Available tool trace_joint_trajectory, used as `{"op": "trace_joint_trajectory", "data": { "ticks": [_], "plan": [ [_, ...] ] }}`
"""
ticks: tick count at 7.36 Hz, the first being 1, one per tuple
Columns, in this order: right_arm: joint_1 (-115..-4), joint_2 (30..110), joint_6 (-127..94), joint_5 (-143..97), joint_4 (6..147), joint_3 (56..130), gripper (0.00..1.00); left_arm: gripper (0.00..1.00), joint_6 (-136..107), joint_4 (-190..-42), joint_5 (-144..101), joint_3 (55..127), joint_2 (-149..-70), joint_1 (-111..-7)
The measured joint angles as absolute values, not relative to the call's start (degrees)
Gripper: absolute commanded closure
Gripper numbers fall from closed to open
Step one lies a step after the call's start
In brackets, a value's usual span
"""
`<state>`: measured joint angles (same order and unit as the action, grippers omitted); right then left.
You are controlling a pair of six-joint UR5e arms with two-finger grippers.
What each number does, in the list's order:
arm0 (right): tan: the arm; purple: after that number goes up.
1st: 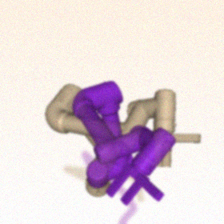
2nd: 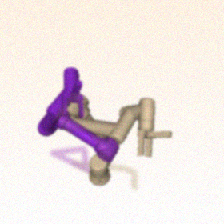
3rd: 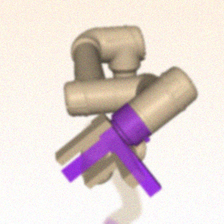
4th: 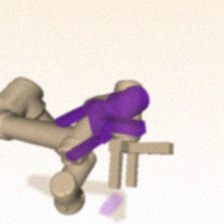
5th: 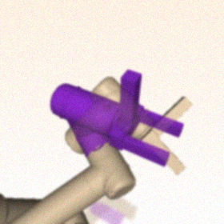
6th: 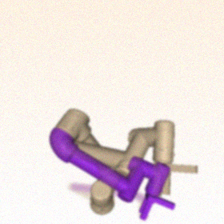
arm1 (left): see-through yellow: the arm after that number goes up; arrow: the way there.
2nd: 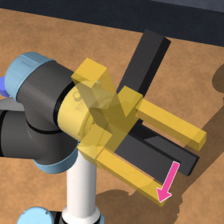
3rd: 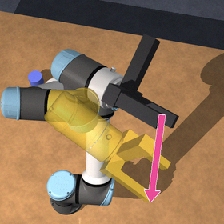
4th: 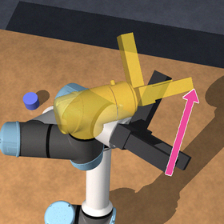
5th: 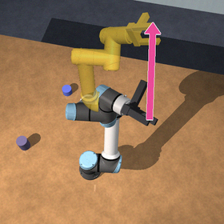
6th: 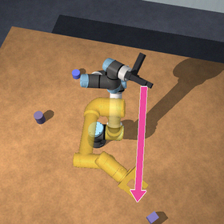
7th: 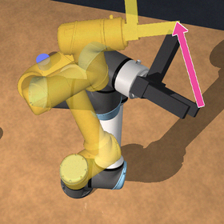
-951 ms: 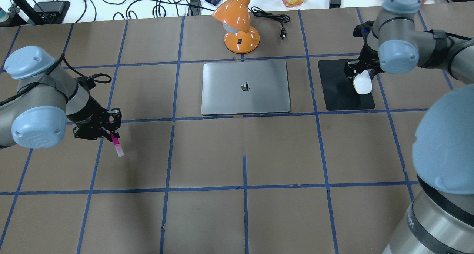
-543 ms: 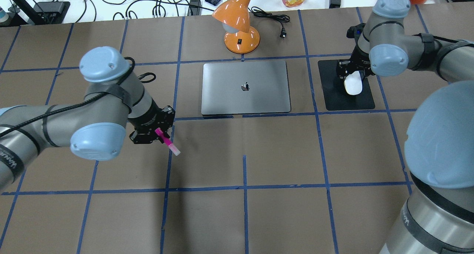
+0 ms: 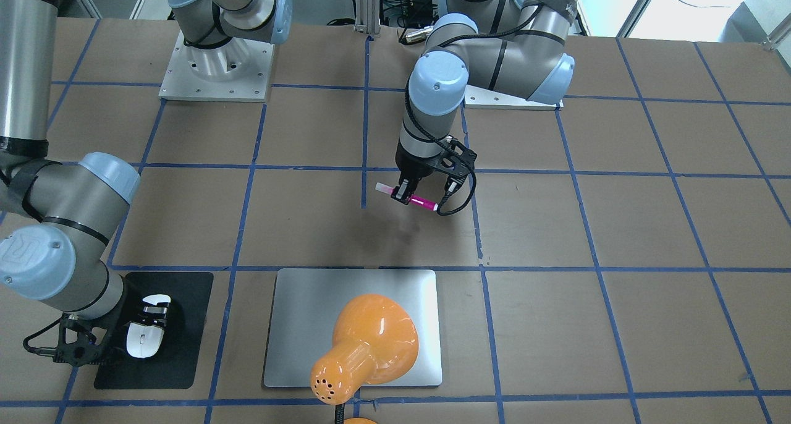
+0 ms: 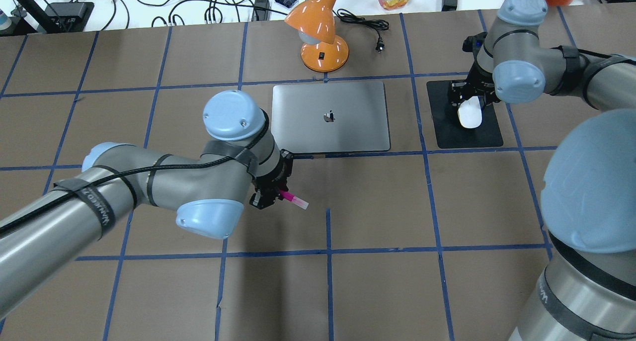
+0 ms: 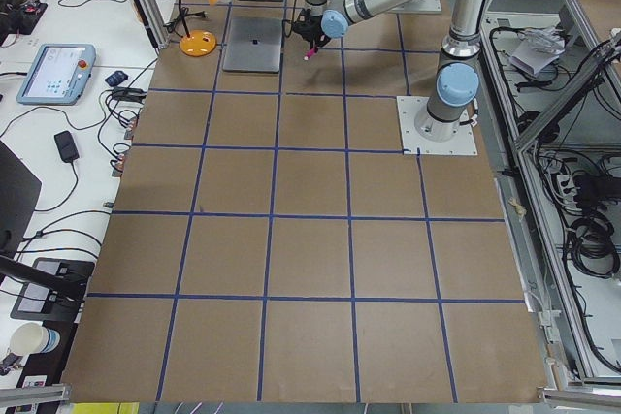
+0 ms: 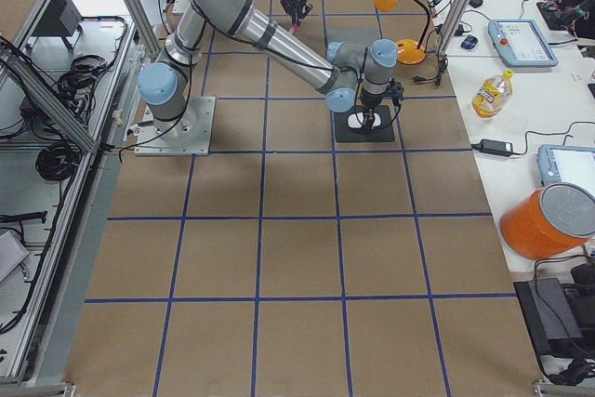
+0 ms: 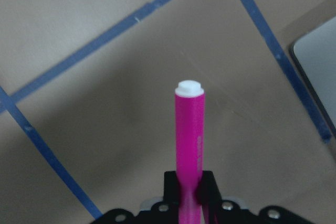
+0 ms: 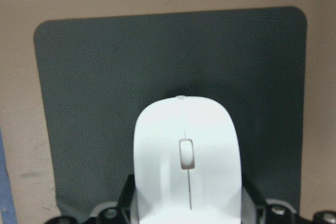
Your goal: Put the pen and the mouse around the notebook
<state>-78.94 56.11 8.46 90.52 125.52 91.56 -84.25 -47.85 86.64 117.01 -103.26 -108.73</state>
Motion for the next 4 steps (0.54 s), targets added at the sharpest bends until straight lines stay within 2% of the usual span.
{"op": "trace_joint_trajectory", "data": {
  "ticks": [2, 4],
  "plan": [
    [-78.91, 56.57, 8.28, 90.65, 125.1, 91.42, 0.0, 0.98, -93.15, -43.22, 86.39, 116.38, -106.88, -113.41],
    [-78.82, 60.55, 8.12, 90.75, 120.82, 91.23, 0.0, 0.98, -96.44, -42.48, 86.01, 116.21, -108.61, -115.5]
  ]
}}
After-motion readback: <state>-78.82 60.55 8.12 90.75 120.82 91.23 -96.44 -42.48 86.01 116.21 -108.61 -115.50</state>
